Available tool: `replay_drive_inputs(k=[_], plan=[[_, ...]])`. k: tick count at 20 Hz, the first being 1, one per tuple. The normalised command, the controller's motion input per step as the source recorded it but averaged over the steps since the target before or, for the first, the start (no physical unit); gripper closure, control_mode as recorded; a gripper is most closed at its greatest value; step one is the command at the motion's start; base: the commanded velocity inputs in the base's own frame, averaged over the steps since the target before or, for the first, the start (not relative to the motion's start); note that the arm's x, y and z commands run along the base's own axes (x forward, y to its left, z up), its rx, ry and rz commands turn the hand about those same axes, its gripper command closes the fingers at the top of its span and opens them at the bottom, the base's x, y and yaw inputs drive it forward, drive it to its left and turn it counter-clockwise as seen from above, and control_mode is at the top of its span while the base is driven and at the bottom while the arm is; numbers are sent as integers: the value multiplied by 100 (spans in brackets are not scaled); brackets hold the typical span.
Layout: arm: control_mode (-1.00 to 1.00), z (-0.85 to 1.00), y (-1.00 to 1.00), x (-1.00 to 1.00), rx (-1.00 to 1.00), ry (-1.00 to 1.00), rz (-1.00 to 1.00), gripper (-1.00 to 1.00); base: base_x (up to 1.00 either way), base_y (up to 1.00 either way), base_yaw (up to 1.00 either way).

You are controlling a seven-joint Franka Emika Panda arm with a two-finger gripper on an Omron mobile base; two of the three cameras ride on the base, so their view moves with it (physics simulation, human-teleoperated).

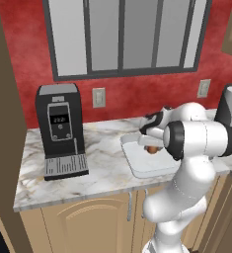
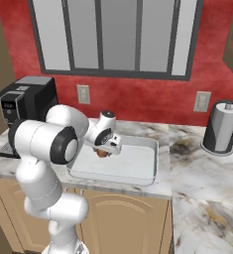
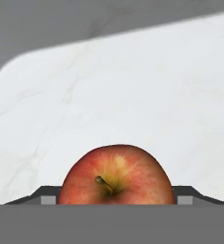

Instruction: Pick the tangerine and apple from the fridge and place them inside the tupperware on the counter.

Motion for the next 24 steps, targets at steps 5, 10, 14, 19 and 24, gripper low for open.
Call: replay_drive_inputs(k=[5, 10, 14, 19, 24], plan=[[-100, 52, -14, -14, 0, 0, 0, -100, 0, 0, 0], [-100, 57, 0, -2, 0, 0, 0, -100, 0, 0, 0], [-100, 23, 0, -7, 0, 0, 2, -100, 0, 0, 0], [-100, 55, 0, -100, -5, 0, 9, -100, 0, 0, 0], [-100, 68, 0, -100, -10, -3, 10, -100, 0, 0, 0]])
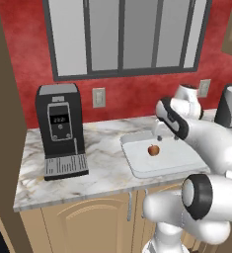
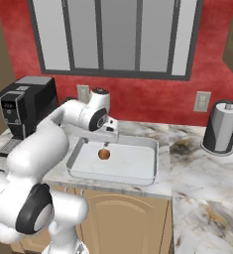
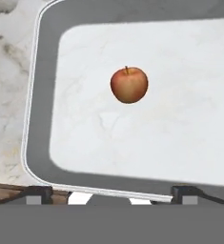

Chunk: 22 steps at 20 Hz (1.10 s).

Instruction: Pick the tangerine and apple from the fridge and place them inside the tupperware on the counter.

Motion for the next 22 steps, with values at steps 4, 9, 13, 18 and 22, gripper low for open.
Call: replay_drive_inputs(k=[4, 9, 13, 18, 22], plan=[[-100, 59, 8, -100, -13, -3, 11, -100, 0, 0, 0], [-100, 42, 12, -100, -10, -13, 12, -100, 0, 0, 0], [100, 7, 1, -25, -2, -5, 4, -100, -75, 9, 10], [100, 0, 0, 0, 0, 0, 0, -100, -100, 11, 14], [100, 0, 0, 0, 0, 0, 0, -100, -100, 25, 15]])
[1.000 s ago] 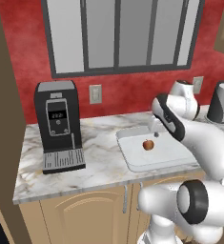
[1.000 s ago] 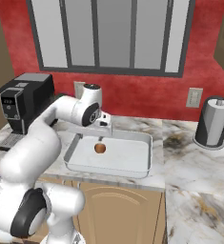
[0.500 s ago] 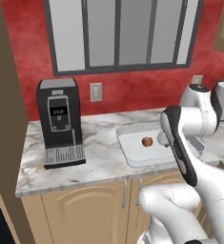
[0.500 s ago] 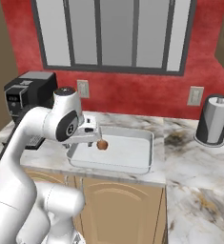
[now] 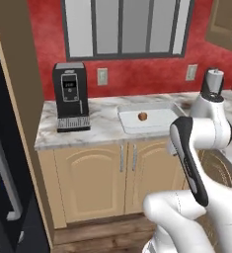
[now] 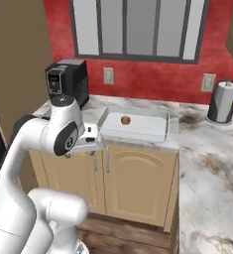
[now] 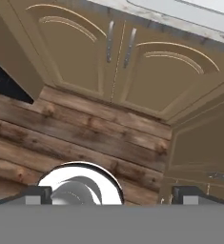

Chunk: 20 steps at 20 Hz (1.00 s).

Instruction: Pick the tangerine and apple from the fridge and place them inside the tupperware on the counter.

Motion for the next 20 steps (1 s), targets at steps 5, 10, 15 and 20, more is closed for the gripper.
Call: replay_drive_inputs(k=[5, 10, 15, 20], plan=[[100, 0, 0, 0, 0, 0, 0, -100, -100, 64, 15], [100, 0, 0, 0, 0, 0, 0, -100, -75, 98, 12], [100, 0, 0, 0, 0, 0, 0, -100, -26, 100, 3], [100, 0, 0, 0, 0, 0, 0, -100, 17, 100, 0]])
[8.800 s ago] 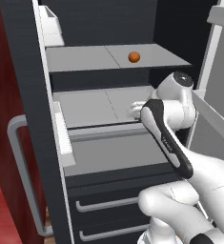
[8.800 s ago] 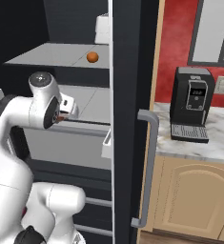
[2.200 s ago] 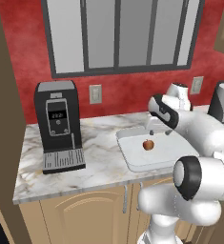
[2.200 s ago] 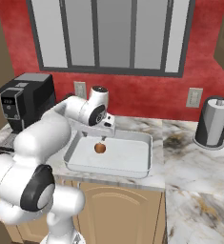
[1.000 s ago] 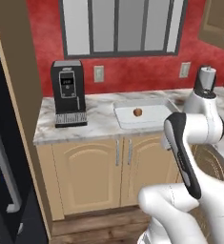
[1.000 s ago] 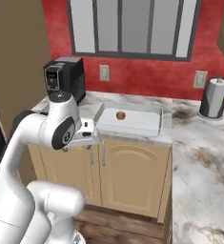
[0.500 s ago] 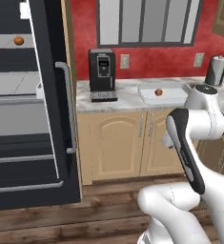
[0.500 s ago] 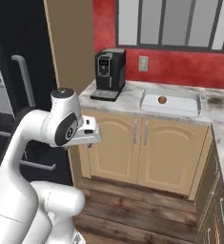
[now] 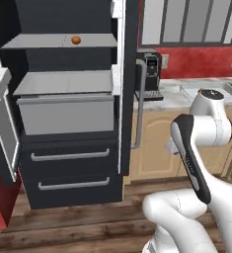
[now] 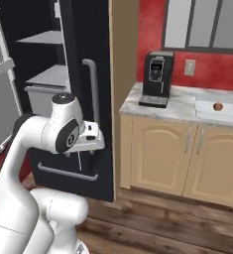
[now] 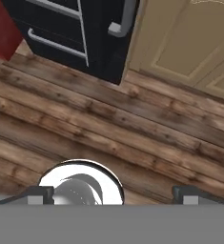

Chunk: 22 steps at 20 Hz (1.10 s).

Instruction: Pick the tangerine and apple from the fridge and place them inside the tupperware on the counter.

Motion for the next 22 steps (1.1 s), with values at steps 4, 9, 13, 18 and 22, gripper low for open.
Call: replay_drive_inputs(k=[4, 9, 13, 18, 22], plan=[[100, 0, 0, 0, 0, 0, 0, -100, 38, 100, 0], [100, 0, 0, 0, 0, 0, 0, -100, 50, 100, 0], [100, 0, 0, 0, 0, 0, 0, -100, 63, 81, -1], [100, 0, 0, 0, 0, 0, 0, -100, 69, 17, -6], [100, 0, 0, 0, 0, 0, 0, -100, 50, -6, -9]])
